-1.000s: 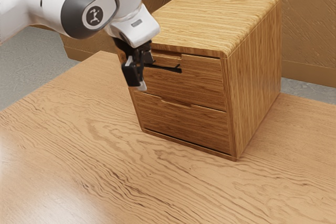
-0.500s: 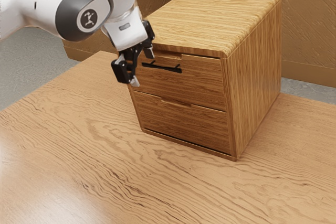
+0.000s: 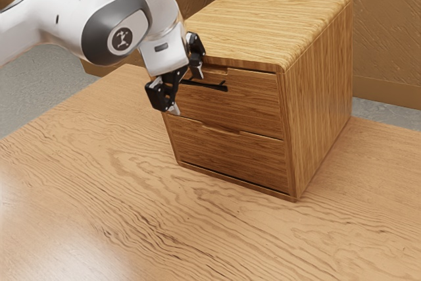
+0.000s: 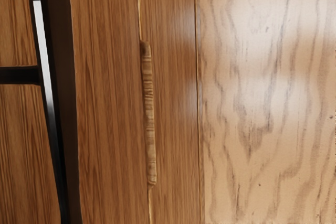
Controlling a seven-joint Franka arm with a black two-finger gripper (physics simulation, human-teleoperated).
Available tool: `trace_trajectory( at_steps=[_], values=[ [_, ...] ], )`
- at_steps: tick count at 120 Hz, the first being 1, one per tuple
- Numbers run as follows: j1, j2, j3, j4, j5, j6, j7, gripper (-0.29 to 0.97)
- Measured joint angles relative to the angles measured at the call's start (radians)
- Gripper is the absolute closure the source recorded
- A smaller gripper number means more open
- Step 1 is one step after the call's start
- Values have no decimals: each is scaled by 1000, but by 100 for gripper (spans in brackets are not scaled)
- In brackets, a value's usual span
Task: Pull the drawer handle with one arm to open the drawer
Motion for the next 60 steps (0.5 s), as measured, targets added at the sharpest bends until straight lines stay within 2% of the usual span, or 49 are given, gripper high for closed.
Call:
trace_trajectory(
  at_steps=[7, 20, 29, 36, 60],
  values=[
    [-2, -5, 3, -13, 1, -1, 5, -24],
    [-7, -12, 11, -24, -1, -5, 18, -27],
    [-7, -18, 11, -27, -2, -9, 27, -17],
    [-7, -24, 11, -33, -2, -10, 33, 0],
    [-8, -32, 12, -45, -3, -10, 51, 0]
  ],
)
